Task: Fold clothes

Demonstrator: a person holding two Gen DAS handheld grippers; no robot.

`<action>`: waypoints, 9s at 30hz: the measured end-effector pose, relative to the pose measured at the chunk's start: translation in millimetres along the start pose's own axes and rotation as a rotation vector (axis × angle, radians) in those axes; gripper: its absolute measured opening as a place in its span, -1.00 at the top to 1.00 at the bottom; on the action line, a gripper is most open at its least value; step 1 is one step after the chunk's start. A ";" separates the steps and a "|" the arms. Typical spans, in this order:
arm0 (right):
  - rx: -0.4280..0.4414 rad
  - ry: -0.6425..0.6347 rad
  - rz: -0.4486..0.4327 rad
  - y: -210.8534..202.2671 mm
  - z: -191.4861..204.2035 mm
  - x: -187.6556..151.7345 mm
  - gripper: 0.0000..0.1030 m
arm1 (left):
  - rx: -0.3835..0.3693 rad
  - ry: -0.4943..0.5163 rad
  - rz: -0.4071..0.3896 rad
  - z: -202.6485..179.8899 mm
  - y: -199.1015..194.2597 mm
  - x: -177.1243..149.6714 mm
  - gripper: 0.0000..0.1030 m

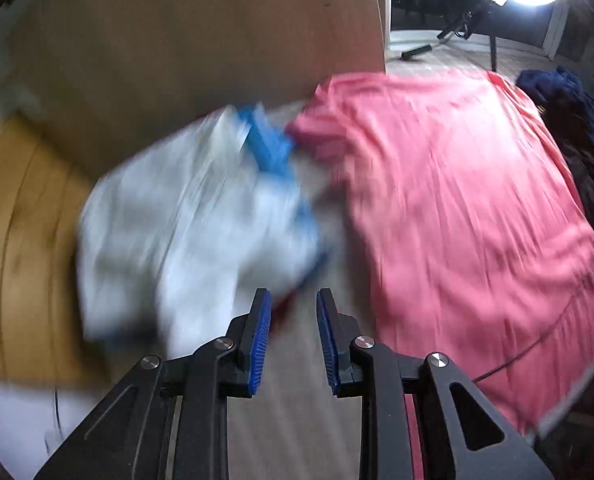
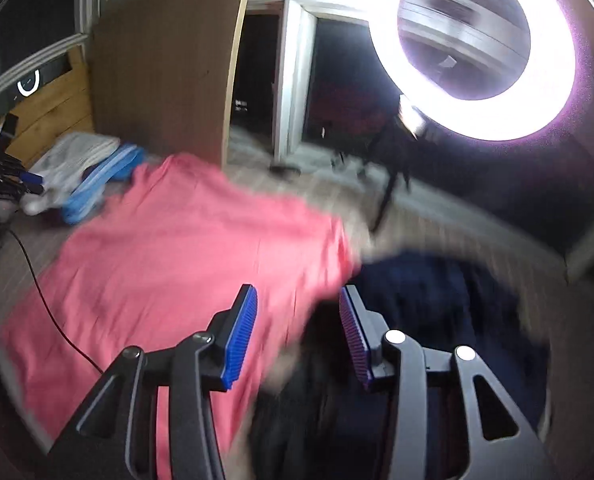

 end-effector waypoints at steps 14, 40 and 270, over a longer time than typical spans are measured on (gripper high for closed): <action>0.118 0.426 0.124 -17.1 97.4 -248.5 0.17 | -0.143 -0.059 0.166 -123.5 -7.5 -174.0 0.32; 0.130 0.261 0.174 3.5 129.8 -274.6 0.04 | -0.230 -0.160 0.147 -116.1 -1.9 -191.2 0.95; 0.405 -0.382 0.346 130.7 167.0 33.7 0.15 | -0.352 -0.148 0.182 -238.3 -112.9 -269.5 0.62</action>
Point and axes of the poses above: each gripper's, at about its wrist camera, not at the fingertips, and y roughly the way its jaws point, z to its left, x to its top, the point moved 5 cm from there along y, roughly the way its jaws point, and after that the axes turned 15 degrees about x, right-handed, at the moved point
